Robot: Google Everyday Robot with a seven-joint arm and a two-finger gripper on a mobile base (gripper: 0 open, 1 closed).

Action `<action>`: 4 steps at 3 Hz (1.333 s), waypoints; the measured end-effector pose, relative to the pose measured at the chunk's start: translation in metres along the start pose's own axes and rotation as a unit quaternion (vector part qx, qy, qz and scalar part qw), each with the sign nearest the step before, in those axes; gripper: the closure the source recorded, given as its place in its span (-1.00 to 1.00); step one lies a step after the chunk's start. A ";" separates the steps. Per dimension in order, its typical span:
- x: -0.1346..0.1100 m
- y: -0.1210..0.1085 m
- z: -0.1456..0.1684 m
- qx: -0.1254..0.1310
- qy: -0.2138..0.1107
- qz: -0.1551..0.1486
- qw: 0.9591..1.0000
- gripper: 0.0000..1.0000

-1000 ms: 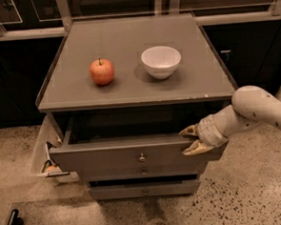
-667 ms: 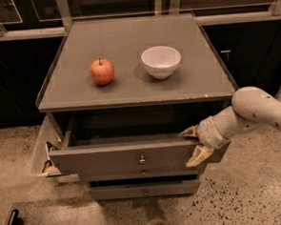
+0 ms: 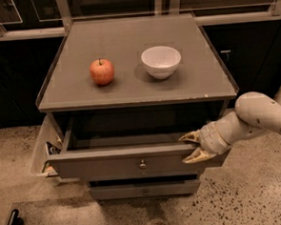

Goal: Open top drawer

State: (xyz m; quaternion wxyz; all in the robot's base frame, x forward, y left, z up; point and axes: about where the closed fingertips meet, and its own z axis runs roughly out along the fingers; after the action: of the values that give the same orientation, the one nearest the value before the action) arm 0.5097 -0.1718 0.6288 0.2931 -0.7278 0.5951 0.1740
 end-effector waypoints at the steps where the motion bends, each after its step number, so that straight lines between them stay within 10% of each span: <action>1: 0.001 0.008 -0.004 0.002 -0.003 0.001 1.000 0.82; 3: -0.001 0.018 -0.006 0.002 -0.005 0.003 1.000 1.00; 4: -0.003 0.018 -0.006 0.002 -0.005 0.003 1.000 0.63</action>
Offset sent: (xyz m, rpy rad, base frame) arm -0.1307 -0.0617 0.0001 0.0443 -0.0220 -0.0555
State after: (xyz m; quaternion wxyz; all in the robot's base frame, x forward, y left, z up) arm 0.4911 -0.1753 0.6309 0.2968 -0.7249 0.5958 0.1771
